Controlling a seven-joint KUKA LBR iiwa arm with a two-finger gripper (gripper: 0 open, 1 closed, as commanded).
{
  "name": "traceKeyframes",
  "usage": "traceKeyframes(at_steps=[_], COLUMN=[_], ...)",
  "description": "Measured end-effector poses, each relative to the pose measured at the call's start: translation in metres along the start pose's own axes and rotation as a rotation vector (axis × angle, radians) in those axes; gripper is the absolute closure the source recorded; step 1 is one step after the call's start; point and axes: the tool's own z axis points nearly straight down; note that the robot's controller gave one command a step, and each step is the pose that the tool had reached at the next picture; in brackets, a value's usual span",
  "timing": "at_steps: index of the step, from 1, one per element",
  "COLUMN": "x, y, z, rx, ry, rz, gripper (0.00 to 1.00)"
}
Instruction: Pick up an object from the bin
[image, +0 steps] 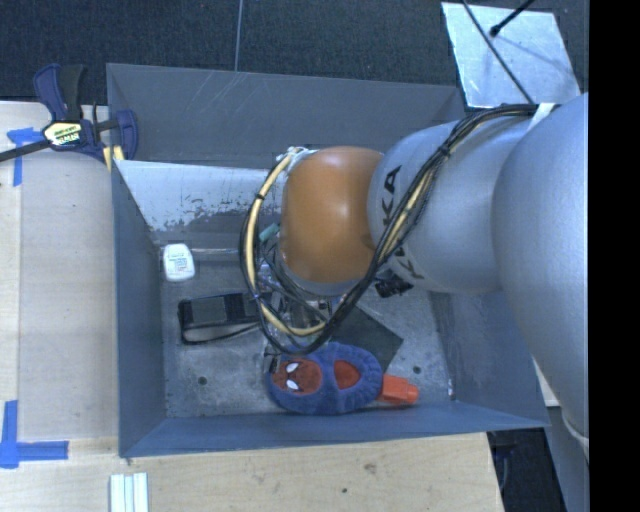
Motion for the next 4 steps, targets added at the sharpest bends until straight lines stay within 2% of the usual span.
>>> traceKeyframes(at_steps=[1, 2, 3, 4], x=[-0.032, -0.035, -0.036, -0.048], y=[0.003, 0.004, -0.007, 0.032], z=[0.049, 0.049, -0.078, -0.124], rx=[0.001, -0.002, 0.002, 0.001], ry=[-0.001, -0.009, 0.0, 0.003], rz=[0.014, 0.016, -0.005, 0.015], gripper=[0.0, 1.0, 1.0, 1.0])
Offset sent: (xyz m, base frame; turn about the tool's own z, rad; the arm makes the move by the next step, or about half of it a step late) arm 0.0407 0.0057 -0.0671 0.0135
